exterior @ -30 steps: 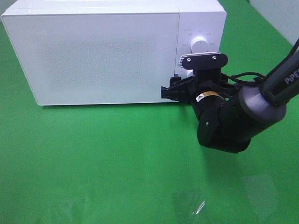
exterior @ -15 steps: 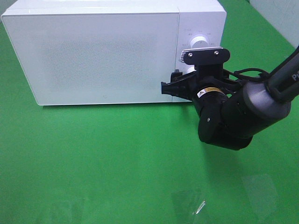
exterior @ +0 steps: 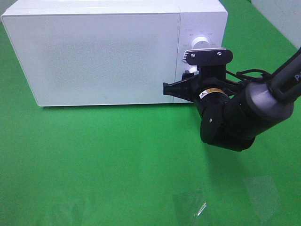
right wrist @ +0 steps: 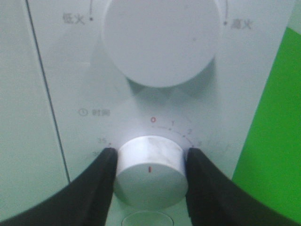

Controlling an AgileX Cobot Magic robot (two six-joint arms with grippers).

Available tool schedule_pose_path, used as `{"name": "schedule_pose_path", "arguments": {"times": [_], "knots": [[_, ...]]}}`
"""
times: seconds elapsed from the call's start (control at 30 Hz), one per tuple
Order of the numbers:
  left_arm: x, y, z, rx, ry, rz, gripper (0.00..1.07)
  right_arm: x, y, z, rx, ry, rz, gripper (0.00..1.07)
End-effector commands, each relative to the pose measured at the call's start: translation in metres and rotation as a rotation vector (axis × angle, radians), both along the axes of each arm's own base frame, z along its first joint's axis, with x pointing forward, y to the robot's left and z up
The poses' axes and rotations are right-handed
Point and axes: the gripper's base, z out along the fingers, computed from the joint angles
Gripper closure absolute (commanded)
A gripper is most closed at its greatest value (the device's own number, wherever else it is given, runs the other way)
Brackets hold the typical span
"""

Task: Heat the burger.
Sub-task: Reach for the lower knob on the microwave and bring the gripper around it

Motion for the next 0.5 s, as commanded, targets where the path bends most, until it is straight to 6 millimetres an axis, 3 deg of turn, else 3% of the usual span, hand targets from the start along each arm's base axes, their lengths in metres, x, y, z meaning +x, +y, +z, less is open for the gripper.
{"name": "schedule_pose_path", "arguments": {"times": [0.03,0.2,0.27,0.3,0.33,0.37,0.4,0.43,0.47,0.5], "knots": [[0.0,0.0,0.001,0.0,-0.019,0.001,0.11,0.005,0.008,0.011,0.05,-0.062,0.078,1.07],[0.0,0.0,0.001,0.0,-0.019,0.001,0.11,0.005,0.009,0.013,0.168,-0.076,0.082,1.07],[0.0,0.0,0.001,0.0,-0.019,0.001,0.11,0.005,0.013,0.018,0.535,-0.091,0.095,1.07],[0.0,0.0,0.001,0.0,-0.019,0.001,0.11,0.005,0.013,0.018,0.535,-0.091,0.095,1.07],[0.0,0.0,0.001,0.0,-0.019,0.001,0.11,0.005,0.015,0.021,0.723,-0.09,0.101,1.07],[0.0,0.0,0.001,0.0,-0.019,0.001,0.11,0.005,0.015,0.021,0.723,-0.09,0.101,1.07],[0.0,0.0,0.001,0.0,-0.019,0.001,0.11,0.004,0.016,0.023,0.933,-0.09,0.105,1.07],[0.0,0.0,0.001,0.0,-0.019,0.001,0.11,0.004,0.016,0.023,0.933,-0.09,0.105,1.07],[0.0,0.0,0.001,0.0,-0.019,0.001,0.11,0.004,0.016,0.025,1.179,-0.077,0.096,1.07],[0.0,0.0,0.001,0.0,-0.019,0.001,0.11,0.004,0.016,0.025,1.179,-0.077,0.096,1.07]]}}
